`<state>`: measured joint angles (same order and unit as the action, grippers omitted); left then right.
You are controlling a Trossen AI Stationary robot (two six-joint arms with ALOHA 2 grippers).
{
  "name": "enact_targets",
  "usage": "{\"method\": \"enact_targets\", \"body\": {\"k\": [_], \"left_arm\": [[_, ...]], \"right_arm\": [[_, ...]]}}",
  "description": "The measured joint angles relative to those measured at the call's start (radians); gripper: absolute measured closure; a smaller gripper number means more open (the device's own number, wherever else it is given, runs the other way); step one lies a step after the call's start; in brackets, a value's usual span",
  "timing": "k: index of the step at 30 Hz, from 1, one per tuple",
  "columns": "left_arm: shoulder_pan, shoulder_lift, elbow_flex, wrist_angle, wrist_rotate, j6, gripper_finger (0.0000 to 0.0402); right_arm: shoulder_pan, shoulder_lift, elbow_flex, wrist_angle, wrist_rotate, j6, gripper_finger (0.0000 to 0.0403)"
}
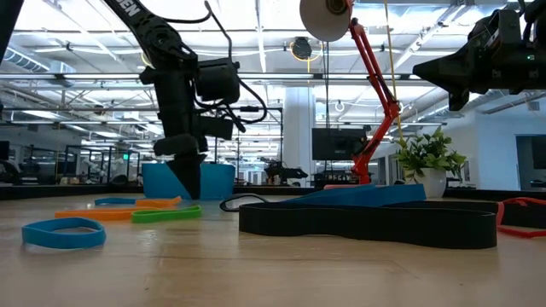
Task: Pick and place rubber bands into bin
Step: Put the blue rubber band into the blue container
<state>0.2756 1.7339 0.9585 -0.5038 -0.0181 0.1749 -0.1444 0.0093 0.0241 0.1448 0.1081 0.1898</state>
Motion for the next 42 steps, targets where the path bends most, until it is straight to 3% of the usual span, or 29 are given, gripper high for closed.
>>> {"method": "enact_targets", "body": {"k": [8, 20, 25, 30, 42], "left_arm": [[0.0, -0.12, 0.0, -0.051, 0.0, 0.011, 0.0395], [0.0, -0.484, 0.0, -0.005, -0.039, -0.022, 0.0395], [0.0, -0.583, 0.0, 0.017, -0.145, -0.035, 0.0398], [0.025, -0.601, 0.0, 0.005, -0.256, -0.083, 0.0395], [0.177, -0.415, 0.0, -0.023, -0.244, -0.091, 0.0395]], "right_arm": [[0.0, 0.0, 0.0, 0.0, 0.0, 0.0, 0.0394], [0.0, 0.0, 0.0, 0.0, 0.0, -0.024, 0.0394], [0.0, 0.0, 0.0, -0.001, 0.0, -0.026, 0.0394], [0.0, 0.0, 0.0, -0.004, 0.0, -0.026, 0.0394], [0.0, 0.0, 0.0, -0.008, 0.0, -0.026, 0.0394]]}}
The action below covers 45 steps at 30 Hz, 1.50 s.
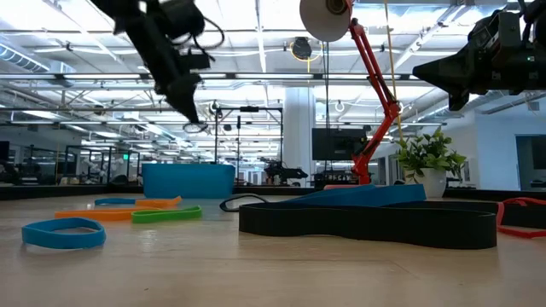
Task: Pick and place rubber bands into bin
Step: Put the blue rubber band into the blue container
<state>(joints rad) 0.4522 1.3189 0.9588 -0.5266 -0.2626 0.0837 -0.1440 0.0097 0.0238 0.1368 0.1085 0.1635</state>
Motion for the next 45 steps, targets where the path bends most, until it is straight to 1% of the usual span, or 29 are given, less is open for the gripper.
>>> {"method": "enact_targets", "body": {"k": [9, 12, 17, 19, 26, 36, 39, 42, 45], "left_arm": [[0.078, 0.178, 0.0, 0.007, 0.015, 0.017, 0.0395], [0.091, 0.224, 0.0, 0.006, 0.044, 0.016, 0.0389], [0.103, 0.283, 0.0, 0.007, 0.049, 0.016, 0.0397], [0.104, 0.298, 0.0, 0.007, 0.048, 0.016, 0.0395], [0.104, 0.309, 0.0, 0.012, 0.046, 0.016, 0.0371], [0.104, 0.309, 0.0, 0.026, 0.044, 0.016, 0.0382], [0.104, 0.309, 0.0, 0.042, 0.044, 0.003, 0.0379], [0.103, 0.309, 0.0, 0.067, 0.044, -0.005, 0.0366], [0.101, 0.297, 0.0, 0.076, 0.044, -0.004, 0.034]], "right_arm": [[0.0, 0.0, 0.0, 0.0, 0.0, 0.0, 0.0394], [0.0, 0.0, 0.0, 0.0, 0.0, 0.0, 0.0394], [0.0, 0.0, 0.0, 0.001, 0.0, 0.0, 0.0394], [0.0, 0.0, 0.0, 0.001, 0.0, 0.0, 0.0394], [0.0, 0.0, 0.0, 0.001, 0.0, 0.0, 0.0394], [0.0, 0.0, 0.0, 0.001, 0.0, 0.0, 0.0394], [0.0, 0.0, 0.0, 0.001, 0.0, 0.0, 0.0394], [0.0, 0.0, 0.0, 0.001, 0.0, 0.0, 0.0394], [0.0, 0.0, 0.0, 0.001, 0.0, 0.0, 0.0394]]}}
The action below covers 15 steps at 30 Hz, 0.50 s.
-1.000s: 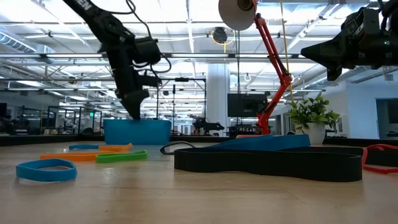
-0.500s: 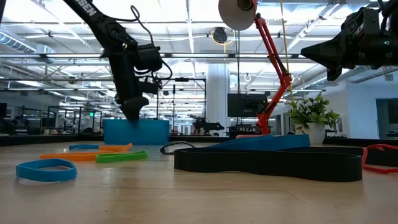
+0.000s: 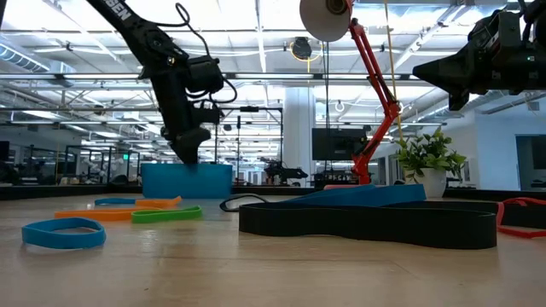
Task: Pick and place rubber bands into bin
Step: Put the blue rubber band into the blue container
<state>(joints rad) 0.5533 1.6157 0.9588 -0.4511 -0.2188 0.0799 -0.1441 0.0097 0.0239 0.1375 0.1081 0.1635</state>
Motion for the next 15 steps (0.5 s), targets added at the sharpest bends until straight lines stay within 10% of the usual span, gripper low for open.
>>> {"method": "enact_targets", "body": {"k": [15], "left_arm": [[-0.033, -0.253, 0.0, -0.034, 0.044, -0.032, 0.0266]], "right_arm": [[0.0, 0.0, 0.0, 0.0, 0.0, 0.0, 0.0394]]}}
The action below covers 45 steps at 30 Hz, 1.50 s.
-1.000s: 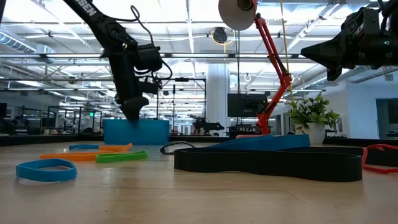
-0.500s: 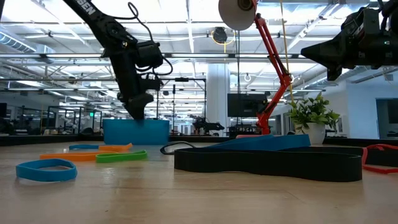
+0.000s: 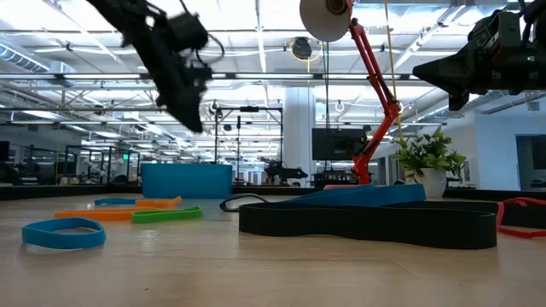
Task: Pick and place rubber bands into bin
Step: Put the blue rubber band into the blue container
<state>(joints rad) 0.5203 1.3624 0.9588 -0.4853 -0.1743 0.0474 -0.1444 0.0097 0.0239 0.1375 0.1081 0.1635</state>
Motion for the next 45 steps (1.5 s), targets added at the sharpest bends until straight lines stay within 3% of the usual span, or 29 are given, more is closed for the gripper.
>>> {"method": "enact_targets", "body": {"k": [6, 10, 15, 22, 26, 31, 37, 45], "left_arm": [[-0.091, -0.172, 0.0, -0.072, 0.237, 0.069, 0.0266], [-0.173, -0.243, 0.0, -0.147, 0.303, 0.038, 0.0266], [-0.289, -0.263, 0.0, -0.293, 0.305, 0.002, 0.0266], [-0.395, -0.254, -0.039, -0.358, 0.254, -0.219, 0.0266], [-0.419, -0.255, -0.112, -0.355, 0.252, -0.32, 0.0266], [-0.431, -0.255, -0.237, -0.355, 0.252, -0.343, 0.0266], [-0.431, -0.254, -0.323, -0.256, 0.252, -0.393, 0.0266], [-0.459, -0.231, -0.394, -0.086, 0.223, -0.291, 0.0266]], "right_arm": [[0.0, 0.0, 0.0, 0.0, 0.0, 0.0, 0.0394], [0.0, 0.0, 0.0, -0.001, 0.0, 0.0, 0.0394], [0.0, 0.0, 0.0, -0.011, 0.0, 0.0, 0.0394], [0.0, 0.0, 0.0, -0.016, 0.0, 0.0, 0.0394], [0.0, 0.0, 0.0, -0.017, 0.0, 0.0, 0.0394], [0.0, 0.0, 0.0, -0.018, 0.0, 0.0, 0.0394], [0.0, 0.0, 0.0, -0.018, 0.0, 0.0, 0.0394], [0.0, 0.0, 0.0, -0.018, 0.0, 0.0, 0.0394]]}}
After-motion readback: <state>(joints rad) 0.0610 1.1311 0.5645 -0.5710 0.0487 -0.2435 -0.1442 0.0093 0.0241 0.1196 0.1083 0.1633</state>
